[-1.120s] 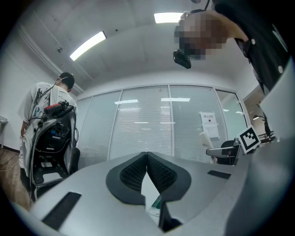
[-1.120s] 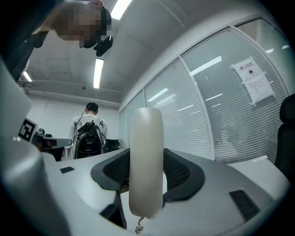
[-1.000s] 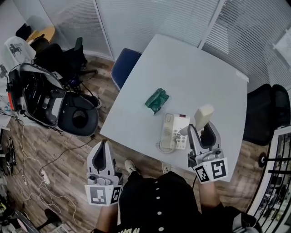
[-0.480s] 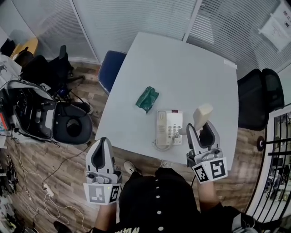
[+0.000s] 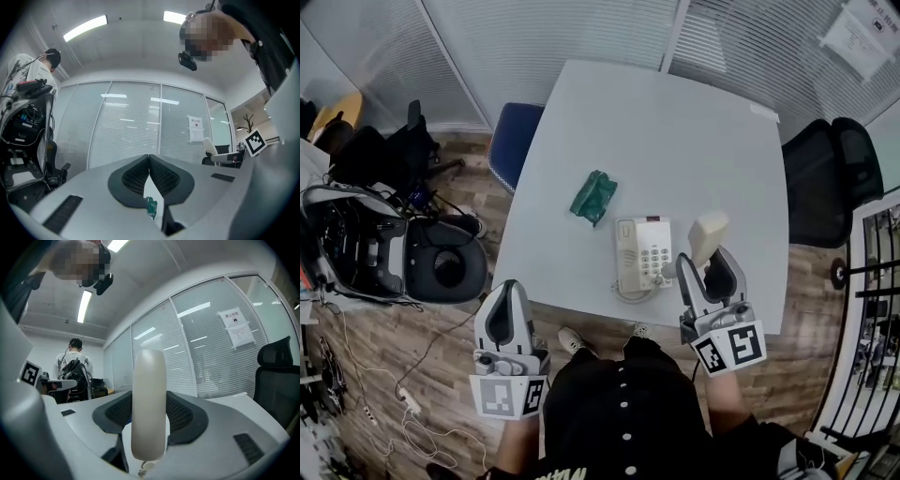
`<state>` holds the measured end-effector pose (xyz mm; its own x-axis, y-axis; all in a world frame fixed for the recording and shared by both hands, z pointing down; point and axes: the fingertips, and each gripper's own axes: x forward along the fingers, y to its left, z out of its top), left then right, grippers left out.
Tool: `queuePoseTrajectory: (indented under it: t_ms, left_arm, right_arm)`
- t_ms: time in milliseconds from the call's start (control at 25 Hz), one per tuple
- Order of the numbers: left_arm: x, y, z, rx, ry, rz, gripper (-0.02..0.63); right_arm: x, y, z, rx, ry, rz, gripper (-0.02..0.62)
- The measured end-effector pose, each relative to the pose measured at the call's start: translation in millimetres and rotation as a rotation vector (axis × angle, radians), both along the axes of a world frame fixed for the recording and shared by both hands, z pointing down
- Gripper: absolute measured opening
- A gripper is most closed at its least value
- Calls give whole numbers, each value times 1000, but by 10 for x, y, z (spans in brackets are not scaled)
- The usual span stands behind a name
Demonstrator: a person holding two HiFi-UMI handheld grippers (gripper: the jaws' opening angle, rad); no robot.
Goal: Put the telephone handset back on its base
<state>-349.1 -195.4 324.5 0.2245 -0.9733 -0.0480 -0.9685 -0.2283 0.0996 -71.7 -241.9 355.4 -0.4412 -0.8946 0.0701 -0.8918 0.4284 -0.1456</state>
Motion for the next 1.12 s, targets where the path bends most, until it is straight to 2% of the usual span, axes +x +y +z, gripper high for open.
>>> queuePoseTrajectory:
  t_ms: [240, 1120]
  left_arm:
    - [133, 20, 115, -40, 0, 41, 15]
    - [-47, 250, 600, -196, -22, 58, 15]
  right_arm:
    - [2, 39, 179, -44, -4, 14, 235]
    - [-381, 43, 1191, -249, 19, 23, 235]
